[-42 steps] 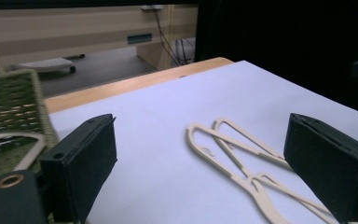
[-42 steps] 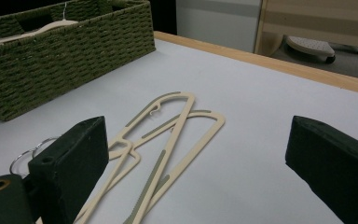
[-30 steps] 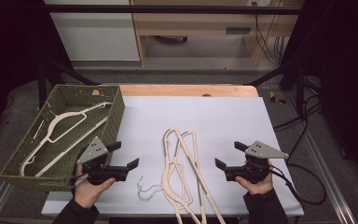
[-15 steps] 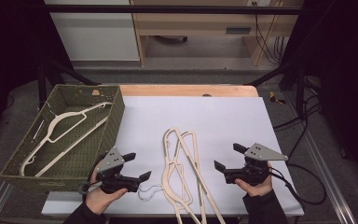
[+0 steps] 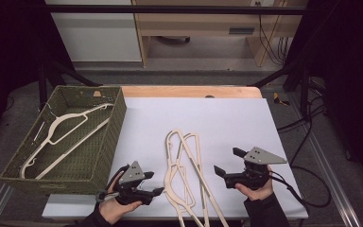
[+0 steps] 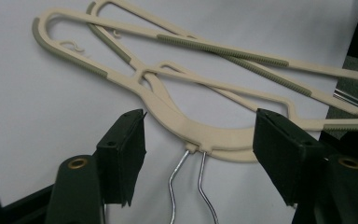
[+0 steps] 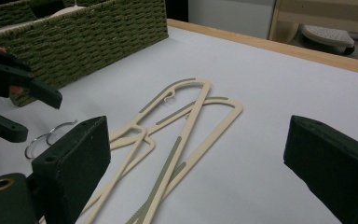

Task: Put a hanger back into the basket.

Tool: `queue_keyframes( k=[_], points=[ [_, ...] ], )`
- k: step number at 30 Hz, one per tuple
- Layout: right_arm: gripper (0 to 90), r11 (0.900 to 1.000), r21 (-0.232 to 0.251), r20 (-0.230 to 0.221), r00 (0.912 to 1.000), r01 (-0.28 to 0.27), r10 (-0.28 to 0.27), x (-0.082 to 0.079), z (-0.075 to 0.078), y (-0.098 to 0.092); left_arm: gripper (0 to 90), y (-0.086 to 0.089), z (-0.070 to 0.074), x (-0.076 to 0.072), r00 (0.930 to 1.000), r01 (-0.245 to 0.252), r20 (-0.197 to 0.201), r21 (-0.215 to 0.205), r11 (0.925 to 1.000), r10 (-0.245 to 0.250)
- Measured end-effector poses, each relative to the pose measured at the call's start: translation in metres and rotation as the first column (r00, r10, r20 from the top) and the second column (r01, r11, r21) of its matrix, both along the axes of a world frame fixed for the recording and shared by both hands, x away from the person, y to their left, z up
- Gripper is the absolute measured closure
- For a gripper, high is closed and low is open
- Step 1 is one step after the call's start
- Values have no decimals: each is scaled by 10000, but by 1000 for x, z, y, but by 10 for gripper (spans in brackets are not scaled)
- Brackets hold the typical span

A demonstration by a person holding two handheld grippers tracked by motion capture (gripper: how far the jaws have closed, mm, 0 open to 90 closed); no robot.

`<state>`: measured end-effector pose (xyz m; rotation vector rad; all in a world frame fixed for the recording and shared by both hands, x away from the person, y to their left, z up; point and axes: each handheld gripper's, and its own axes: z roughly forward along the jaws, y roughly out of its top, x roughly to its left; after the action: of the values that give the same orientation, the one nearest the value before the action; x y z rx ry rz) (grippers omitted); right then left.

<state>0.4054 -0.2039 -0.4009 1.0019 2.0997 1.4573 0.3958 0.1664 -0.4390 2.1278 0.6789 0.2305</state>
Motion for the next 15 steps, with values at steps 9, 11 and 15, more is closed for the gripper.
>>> queue_keyframes(
  k=[9,11,15],
  points=[
    [74,10000,-62,-39,10000,-48,47,0,-2,2,466,-10,-16,0,9983,335,-508,765,9965,-297],
    [75,10000,-76,-27,10000,-61,61,1,-2,2,501,-11,-18,1,9973,452,-624,919,9947,-396],
    [75,9999,-102,-74,9999,-81,80,1,-3,3,565,-13,-24,2,9956,478,-857,1163,9921,-379]
  ],
)
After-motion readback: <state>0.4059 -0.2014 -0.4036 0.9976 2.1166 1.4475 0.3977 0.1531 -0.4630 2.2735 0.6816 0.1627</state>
